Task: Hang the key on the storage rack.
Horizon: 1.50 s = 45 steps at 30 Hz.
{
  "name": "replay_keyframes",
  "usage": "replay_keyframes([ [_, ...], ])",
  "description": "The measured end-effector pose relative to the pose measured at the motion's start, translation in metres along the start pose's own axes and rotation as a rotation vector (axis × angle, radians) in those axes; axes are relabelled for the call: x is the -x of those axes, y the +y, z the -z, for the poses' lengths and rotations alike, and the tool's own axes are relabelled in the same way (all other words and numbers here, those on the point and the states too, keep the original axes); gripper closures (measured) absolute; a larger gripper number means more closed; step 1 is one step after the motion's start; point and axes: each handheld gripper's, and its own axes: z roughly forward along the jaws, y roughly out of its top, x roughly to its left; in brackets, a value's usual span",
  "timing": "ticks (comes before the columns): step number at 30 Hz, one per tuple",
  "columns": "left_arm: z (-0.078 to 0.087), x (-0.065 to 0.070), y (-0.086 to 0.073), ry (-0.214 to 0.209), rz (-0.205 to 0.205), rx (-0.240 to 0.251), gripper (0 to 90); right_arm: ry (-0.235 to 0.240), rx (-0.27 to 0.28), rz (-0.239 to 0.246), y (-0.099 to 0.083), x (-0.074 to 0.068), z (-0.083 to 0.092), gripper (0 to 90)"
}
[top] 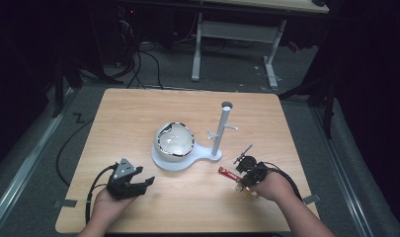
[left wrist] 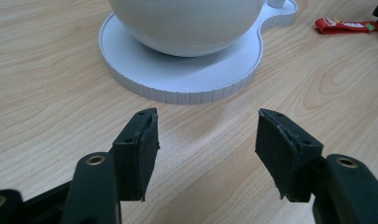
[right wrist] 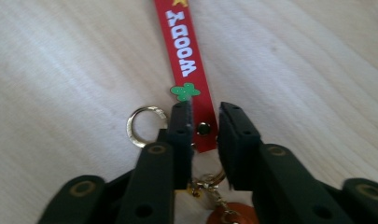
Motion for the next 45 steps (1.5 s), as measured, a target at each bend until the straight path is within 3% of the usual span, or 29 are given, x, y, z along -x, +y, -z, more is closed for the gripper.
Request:
replay_keyframes([
  [2, 0.000, 0.000, 0.000, 0.000, -0.005, -0.004, 39.7, -0.017, 0.000, -0.032, -0.001, 0.006, 0.000, 75.8],
  [5, 0.000, 0.000, 0.000, 0.004, 0.006, -0.002, 39.7, 0.003, 0.008, -0.050, -0.001, 0.010, -0.001, 71.3],
  [7, 0.000, 0.000, -0.001, 0.004, 0.007, 0.000, 39.7, 0.038, 0.040, -0.042, 0.002, 0.009, 0.001, 65.5],
  [10, -0.001, 0.000, -0.001, 0.010, 0.008, -0.009, 39.7, 0.039, 0.043, -0.024, 0.005, 0.005, -0.001, 61.5],
  [13, 0.000, 0.000, -0.001, 0.007, 0.011, -0.004, 39.7, 0.029, 0.013, -0.021, 0.008, 0.002, -0.008, 63.8],
  [15, 0.002, 0.000, -0.001, 0.005, 0.015, 0.006, 39.7, 0.018, 0.025, -0.048, 0.010, 0.004, -0.006, 73.0],
  [22, 0.000, -0.002, -0.002, -0.002, 0.022, -0.004, 39.7, -0.021, 0.027, -0.086, 0.004, 0.016, -0.003, 74.2],
  [23, -0.001, -0.002, -0.002, -0.001, 0.017, -0.005, 39.7, -0.023, 0.022, -0.103, 0.003, 0.016, -0.002, 72.4],
  [25, 0.000, 0.000, -0.002, 0.002, 0.015, -0.003, 39.7, 0.022, 0.044, -0.089, 0.002, 0.016, 0.000, 61.8],
  [29, 0.001, 0.000, -0.001, 0.003, 0.011, 0.005, 39.7, 0.033, 0.006, -0.061, 0.003, 0.010, -0.007, 57.3],
  [32, 0.001, 0.000, 0.000, 0.002, 0.012, 0.002, 39.7, 0.056, -0.010, -0.075, 0.006, 0.013, -0.010, 61.1],
  [35, 0.000, 0.000, -0.001, -0.002, 0.010, -0.001, 39.7, 0.086, -0.053, -0.061, 0.010, 0.018, -0.010, 73.4],
  [38, 0.000, 0.000, -0.001, 0.000, 0.000, -0.003, 39.7, 0.095, -0.072, -0.078, 0.012, 0.019, -0.010, 74.0],
  [43, -0.001, -0.003, -0.002, -0.002, 0.010, -0.012, 39.7, 0.075, -0.080, -0.046, 0.012, 0.016, -0.009, 74.7],
  [45, -0.003, -0.002, -0.003, 0.000, 0.004, -0.017, 39.7, 0.093, -0.041, -0.062, 0.007, 0.019, 0.006, 74.8],
])
